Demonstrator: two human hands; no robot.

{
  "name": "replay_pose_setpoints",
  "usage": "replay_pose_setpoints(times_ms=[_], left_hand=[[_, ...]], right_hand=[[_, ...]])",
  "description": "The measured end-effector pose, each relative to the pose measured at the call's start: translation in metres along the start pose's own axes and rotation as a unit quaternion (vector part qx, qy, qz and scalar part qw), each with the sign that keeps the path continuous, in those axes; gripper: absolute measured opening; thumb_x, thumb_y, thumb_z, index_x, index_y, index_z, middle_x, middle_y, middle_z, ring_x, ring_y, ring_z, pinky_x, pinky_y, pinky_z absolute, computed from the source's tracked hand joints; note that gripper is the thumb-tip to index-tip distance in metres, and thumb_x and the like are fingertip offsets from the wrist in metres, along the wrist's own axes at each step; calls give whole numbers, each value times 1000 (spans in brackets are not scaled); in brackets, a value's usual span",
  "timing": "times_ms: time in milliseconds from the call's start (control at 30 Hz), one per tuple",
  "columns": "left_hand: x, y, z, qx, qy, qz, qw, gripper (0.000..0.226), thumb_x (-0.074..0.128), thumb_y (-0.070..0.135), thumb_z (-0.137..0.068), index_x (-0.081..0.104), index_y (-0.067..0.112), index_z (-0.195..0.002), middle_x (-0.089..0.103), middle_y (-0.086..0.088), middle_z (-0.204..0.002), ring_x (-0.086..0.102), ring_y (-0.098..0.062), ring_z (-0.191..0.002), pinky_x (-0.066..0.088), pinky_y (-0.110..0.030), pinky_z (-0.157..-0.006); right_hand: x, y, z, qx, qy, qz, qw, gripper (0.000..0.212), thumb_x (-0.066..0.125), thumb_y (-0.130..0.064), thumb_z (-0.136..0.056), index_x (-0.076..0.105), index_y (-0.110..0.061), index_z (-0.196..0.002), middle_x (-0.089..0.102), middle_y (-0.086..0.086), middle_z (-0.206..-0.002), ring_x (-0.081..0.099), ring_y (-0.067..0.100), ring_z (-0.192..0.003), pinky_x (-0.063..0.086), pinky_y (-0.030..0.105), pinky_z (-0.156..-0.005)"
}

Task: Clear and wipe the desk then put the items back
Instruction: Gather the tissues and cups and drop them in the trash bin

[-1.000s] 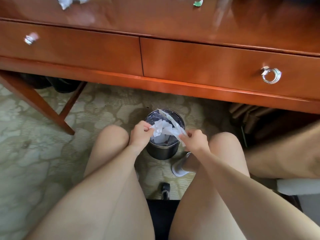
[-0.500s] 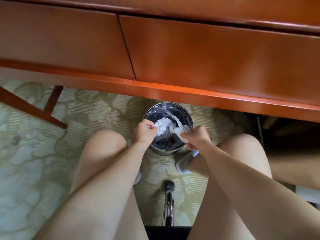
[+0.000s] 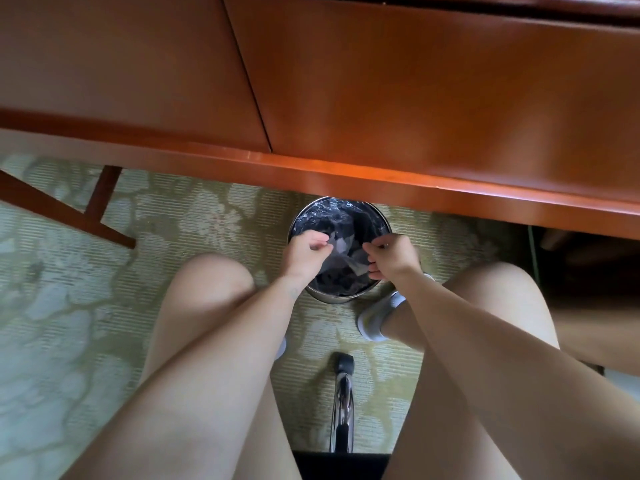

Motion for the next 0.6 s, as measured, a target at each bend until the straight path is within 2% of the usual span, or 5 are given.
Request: replay_pose_setpoints(times_ms=[133,267,467,600], left_hand=[[-3,8,4,15,-3,0,1000,24,64,15,-91,67,11,-115,69,-2,-114,58,-6,-97,39,-16,-86],[-4,22,11,40,-19,-12,999,23,64,15,-90,68,13,-113,70,-1,-113,62,-10,-104,41,-19,-90],[-17,47,30,78,-23,-18,997,17,66,13,-88,69,15,-104,71,0,-102,65,-13,-100,48,-29,-97],[-31,67,53,109,-26,-38,993,14,65,14,-88,69,17,-102,68,5,-91,65,-12,-90,48,-24,-89]], right_hand=[[-2,-7,10,-17,-3,6,1000,17,60,-13,-93,66,-17,-77,64,10,-69,62,20,-50,61,39,-63],[-1,-17,26,-36,-9,7,999,14,56,-12,-93,68,-14,-86,65,10,-72,60,21,-55,58,28,-53],[-4,-40,53,-97,-25,49,994,19,53,-13,-92,67,-16,-79,68,8,-72,60,20,-57,61,33,-58],[-12,-57,76,-132,-25,62,989,19,55,-17,-93,66,-21,-77,71,9,-79,64,21,-62,61,35,-60]])
Point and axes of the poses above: each hand's wrist, its own z-axis away from the middle knuckle, its own x-axis out of the palm, y = z × x, the point moved 8 cm from there along -z, towards the middle knuckle
